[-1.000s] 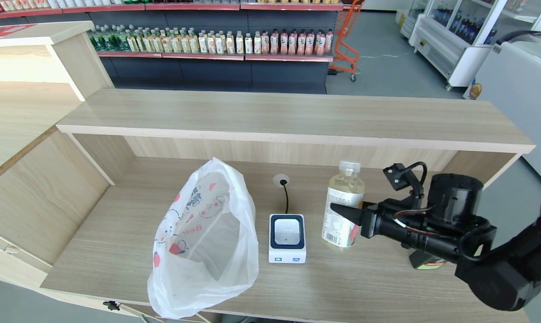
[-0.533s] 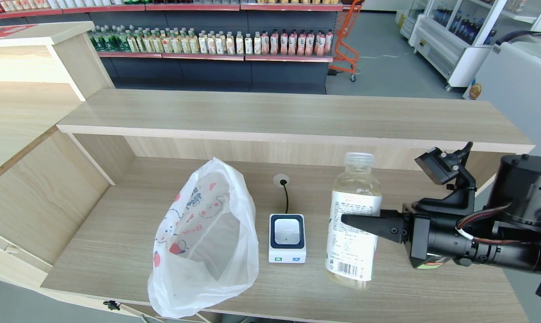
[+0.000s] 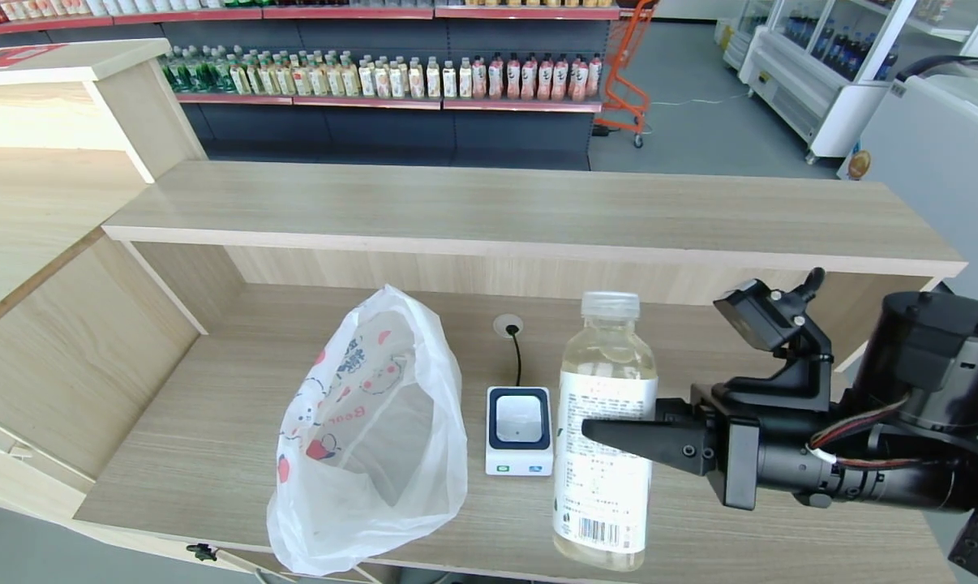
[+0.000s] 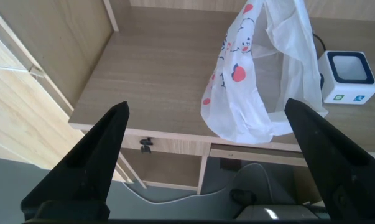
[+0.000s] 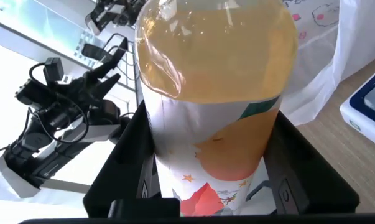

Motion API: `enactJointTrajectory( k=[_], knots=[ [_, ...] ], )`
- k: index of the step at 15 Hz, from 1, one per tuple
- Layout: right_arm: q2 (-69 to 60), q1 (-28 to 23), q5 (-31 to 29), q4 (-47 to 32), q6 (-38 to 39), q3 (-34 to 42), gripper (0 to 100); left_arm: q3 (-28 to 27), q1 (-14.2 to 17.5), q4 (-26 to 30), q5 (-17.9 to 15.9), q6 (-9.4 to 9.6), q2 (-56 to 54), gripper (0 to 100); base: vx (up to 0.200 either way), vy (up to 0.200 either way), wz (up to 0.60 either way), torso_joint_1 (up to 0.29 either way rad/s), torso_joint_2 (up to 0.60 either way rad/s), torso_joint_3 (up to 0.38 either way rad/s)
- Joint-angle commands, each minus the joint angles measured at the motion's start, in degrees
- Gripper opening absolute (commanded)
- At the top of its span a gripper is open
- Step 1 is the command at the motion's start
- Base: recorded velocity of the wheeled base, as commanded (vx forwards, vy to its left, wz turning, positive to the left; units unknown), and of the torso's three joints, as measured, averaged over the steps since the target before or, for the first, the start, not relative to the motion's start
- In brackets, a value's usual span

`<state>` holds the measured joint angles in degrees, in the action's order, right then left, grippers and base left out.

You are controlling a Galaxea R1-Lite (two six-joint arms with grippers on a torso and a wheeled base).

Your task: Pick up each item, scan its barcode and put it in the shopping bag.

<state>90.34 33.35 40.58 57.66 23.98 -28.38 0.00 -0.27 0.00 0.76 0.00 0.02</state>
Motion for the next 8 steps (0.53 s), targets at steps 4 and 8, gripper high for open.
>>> enactJointTrajectory(
  k=[4,8],
  knots=[
    [1.06,1.80,0.02,0.17,0.02,0.17,0,0.00,0.00,0.00,0.04,0.00,-0.02,100,0.000,0.000,0.00,0.000,0.00,0.000],
    [1.06,1.80,-0.15,0.08,-0.34,0.43,0,0.00,0.00,0.00,0.04,0.00,-0.02,100,0.000,0.000,0.00,0.000,0.00,0.000]
  ],
)
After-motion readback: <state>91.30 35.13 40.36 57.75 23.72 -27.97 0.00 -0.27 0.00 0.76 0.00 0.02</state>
